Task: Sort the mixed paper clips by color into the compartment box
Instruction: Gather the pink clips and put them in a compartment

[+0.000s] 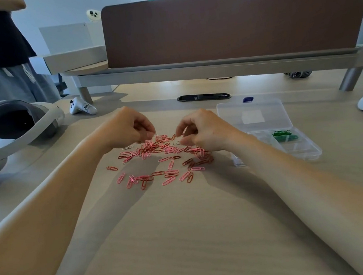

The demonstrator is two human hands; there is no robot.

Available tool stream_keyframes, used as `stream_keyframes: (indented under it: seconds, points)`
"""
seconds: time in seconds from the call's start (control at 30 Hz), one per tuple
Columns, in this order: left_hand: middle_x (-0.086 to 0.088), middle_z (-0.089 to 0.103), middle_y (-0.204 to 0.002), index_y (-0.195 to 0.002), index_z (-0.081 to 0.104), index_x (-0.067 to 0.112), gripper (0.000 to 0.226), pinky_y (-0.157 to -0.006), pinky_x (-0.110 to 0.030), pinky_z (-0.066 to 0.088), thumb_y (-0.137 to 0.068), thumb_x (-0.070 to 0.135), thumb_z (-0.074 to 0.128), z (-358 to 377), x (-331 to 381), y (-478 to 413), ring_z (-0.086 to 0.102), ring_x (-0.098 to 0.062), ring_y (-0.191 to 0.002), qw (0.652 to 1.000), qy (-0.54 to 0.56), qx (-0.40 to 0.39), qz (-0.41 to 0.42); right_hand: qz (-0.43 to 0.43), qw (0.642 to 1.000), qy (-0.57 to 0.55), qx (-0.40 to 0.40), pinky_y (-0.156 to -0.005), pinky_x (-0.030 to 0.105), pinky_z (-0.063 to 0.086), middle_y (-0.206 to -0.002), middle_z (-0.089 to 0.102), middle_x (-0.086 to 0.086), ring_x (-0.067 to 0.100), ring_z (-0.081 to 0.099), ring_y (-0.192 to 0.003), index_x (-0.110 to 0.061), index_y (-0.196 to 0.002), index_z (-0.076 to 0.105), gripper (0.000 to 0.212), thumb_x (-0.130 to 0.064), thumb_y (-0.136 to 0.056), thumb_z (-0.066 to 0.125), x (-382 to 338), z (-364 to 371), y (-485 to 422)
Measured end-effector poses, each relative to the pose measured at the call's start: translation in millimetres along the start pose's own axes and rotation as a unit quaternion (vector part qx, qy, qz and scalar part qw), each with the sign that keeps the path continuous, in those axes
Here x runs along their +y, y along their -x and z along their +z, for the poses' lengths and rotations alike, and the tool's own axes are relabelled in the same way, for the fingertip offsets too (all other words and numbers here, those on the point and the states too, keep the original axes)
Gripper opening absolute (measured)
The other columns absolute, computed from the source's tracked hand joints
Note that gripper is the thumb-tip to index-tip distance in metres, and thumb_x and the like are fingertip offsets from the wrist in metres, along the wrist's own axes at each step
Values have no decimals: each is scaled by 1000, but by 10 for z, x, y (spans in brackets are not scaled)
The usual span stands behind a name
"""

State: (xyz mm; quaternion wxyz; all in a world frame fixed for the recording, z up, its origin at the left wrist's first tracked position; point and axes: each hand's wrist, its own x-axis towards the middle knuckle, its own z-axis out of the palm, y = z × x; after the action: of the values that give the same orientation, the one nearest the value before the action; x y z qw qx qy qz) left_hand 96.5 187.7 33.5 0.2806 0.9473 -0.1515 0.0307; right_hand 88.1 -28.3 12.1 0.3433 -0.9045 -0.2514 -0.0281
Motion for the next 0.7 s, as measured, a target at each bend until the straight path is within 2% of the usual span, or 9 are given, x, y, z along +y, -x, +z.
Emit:
stream_keyframes:
  seconds: [0.1,0.23,0.33,0.47,0.57,0.7]
  points:
    - [3,72,-79,-90,73,16,12,-67,-15,55,-80,8,72,40,119,4,68,-7,-69,998,13,-7,55,4,1000,-15,28,-77,19,51,-94,70,-2,6,65,-83,-14,-114,69,29,-13,-85,73,-5,21,-23]
    - [0,72,-80,-90,72,12,12,-71,-17,56,-79,6,73,78,273,-14,69,-10,-71,992,61,-3,110,-2,999,-12,49,-61,8,42,-78,66,-12,-7,58,-63,-13,-101,76,16,-17,-86,72,-17,-6,-34]
    - [-2,71,-80,-89,70,12,13,-71,-18,56,-78,5,73,93,325,-49,70,-11,-71,989,84,-1,122,7,998,-28,59,-60,12,43,-72,64,-14,-5,58,-58,-12,-96,77,12,-17,-86,72,10,-47,-32]
    - [-2,72,-81,-92,70,12,9,-70,-21,57,-85,17,68,115,270,-159,68,-12,-71,992,71,25,98,25,996,-3,85,-57,11,41,-72,63,-13,-4,56,-59,-11,-96,76,13,-18,-88,70,87,-137,-30]
    - [1,70,-84,-94,71,13,12,-72,-24,54,-87,22,66,181,109,-326,65,-12,-76,998,1,52,37,56,992,5,111,-60,15,44,-82,66,-6,0,58,-68,-11,-98,75,14,-19,-89,68,202,-212,-20]
    - [0,71,-87,-97,74,11,19,-65,-18,45,-86,25,69,368,-11,-564,62,-9,-73,998,-61,32,-12,80,990,15,115,-61,15,42,-86,67,-2,0,56,-70,-9,-97,75,14,-18,-89,68,314,-240,7]
